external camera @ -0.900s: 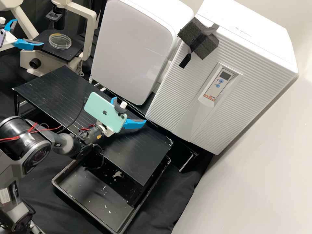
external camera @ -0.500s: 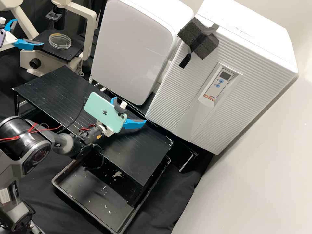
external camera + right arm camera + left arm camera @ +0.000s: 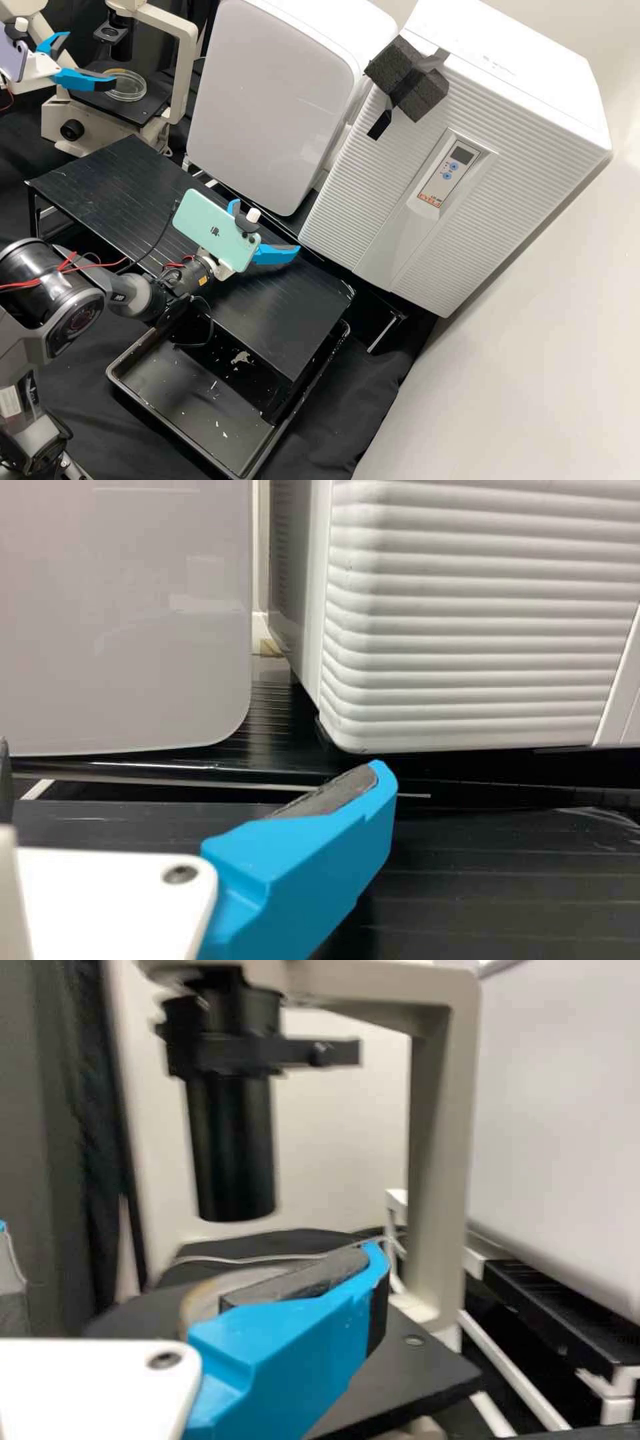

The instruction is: Place the petri dish on the bench

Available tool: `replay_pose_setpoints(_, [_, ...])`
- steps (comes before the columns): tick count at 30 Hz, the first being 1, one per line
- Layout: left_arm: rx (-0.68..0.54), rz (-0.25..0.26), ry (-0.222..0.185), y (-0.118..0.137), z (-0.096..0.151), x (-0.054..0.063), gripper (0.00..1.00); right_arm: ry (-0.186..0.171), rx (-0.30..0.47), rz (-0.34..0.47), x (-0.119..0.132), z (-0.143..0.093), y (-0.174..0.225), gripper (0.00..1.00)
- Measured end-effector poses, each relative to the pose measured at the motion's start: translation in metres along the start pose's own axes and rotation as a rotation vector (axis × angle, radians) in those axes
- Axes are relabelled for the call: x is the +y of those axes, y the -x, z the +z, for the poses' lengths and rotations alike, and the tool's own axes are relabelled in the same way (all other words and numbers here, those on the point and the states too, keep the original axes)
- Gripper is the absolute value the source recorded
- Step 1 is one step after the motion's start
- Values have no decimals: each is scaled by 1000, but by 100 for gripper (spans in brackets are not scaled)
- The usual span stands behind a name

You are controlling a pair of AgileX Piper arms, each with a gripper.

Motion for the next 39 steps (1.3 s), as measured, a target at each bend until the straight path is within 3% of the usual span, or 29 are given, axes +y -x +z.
replay_pose_setpoints(7, [22,-88,21,-15,-3,-19,100,0,0,0,0,0,0,100])
replay_pose_setpoints(12, [48,-113,3,-18,-4,-28,100,0,0,0,0,0,0,100])
replay_pose_setpoints(22, [71,-110,37,-28,-2,-35,100,0,0,0,0,0,0,100])
replay_pose_setpoints(25, [67,-117,45,-31,1,-41,100,0,0,0,0,0,0,100])
replay_pose_setpoints(39, [56,-84,39,-35,5,-52,100,0,0,0,0,0,0,100])
